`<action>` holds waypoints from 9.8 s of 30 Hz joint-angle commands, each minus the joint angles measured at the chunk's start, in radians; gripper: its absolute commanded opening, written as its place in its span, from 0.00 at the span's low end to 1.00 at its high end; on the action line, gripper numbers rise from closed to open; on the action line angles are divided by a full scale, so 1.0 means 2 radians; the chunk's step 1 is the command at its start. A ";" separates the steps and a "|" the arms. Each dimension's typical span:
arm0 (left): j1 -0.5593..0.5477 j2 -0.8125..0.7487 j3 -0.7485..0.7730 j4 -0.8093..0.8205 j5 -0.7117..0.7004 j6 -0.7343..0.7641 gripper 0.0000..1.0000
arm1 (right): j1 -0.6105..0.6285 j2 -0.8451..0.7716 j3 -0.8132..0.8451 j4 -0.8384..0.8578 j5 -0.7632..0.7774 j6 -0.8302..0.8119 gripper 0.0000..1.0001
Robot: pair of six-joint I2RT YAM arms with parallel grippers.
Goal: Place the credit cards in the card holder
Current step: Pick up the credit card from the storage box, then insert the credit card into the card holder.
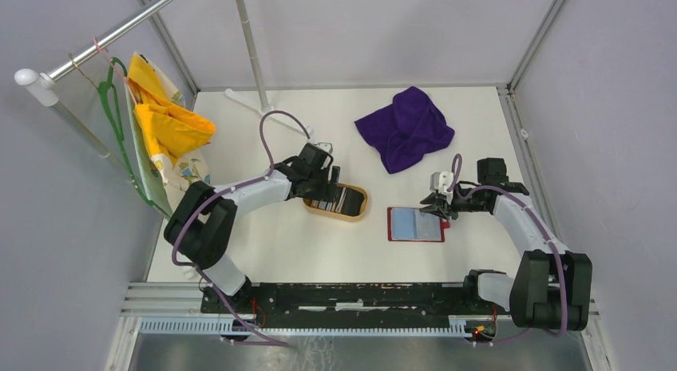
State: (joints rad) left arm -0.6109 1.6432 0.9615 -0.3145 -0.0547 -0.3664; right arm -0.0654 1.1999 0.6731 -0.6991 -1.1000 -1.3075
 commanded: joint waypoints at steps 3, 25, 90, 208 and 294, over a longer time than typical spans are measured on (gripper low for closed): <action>-0.001 -0.021 -0.012 0.033 0.059 -0.008 0.76 | 0.002 -0.006 0.001 -0.006 -0.024 -0.012 0.30; 0.002 -0.028 -0.060 0.155 0.209 -0.076 0.59 | 0.002 -0.012 0.001 -0.010 -0.027 -0.017 0.30; 0.089 -0.062 -0.109 0.160 0.213 -0.073 0.22 | 0.002 -0.016 -0.001 -0.012 -0.031 -0.020 0.30; -0.254 0.161 -0.106 0.630 -0.036 -0.375 0.02 | 0.073 0.045 -0.051 0.032 0.242 -0.029 0.28; -0.243 0.160 -0.086 0.550 -0.012 -0.465 0.02 | 0.086 0.055 -0.049 0.029 0.259 -0.022 0.28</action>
State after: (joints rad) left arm -1.0996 1.9385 0.7593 0.7429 -0.0772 -1.2499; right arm 0.0982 1.2831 0.5831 -0.6258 -0.6533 -1.3540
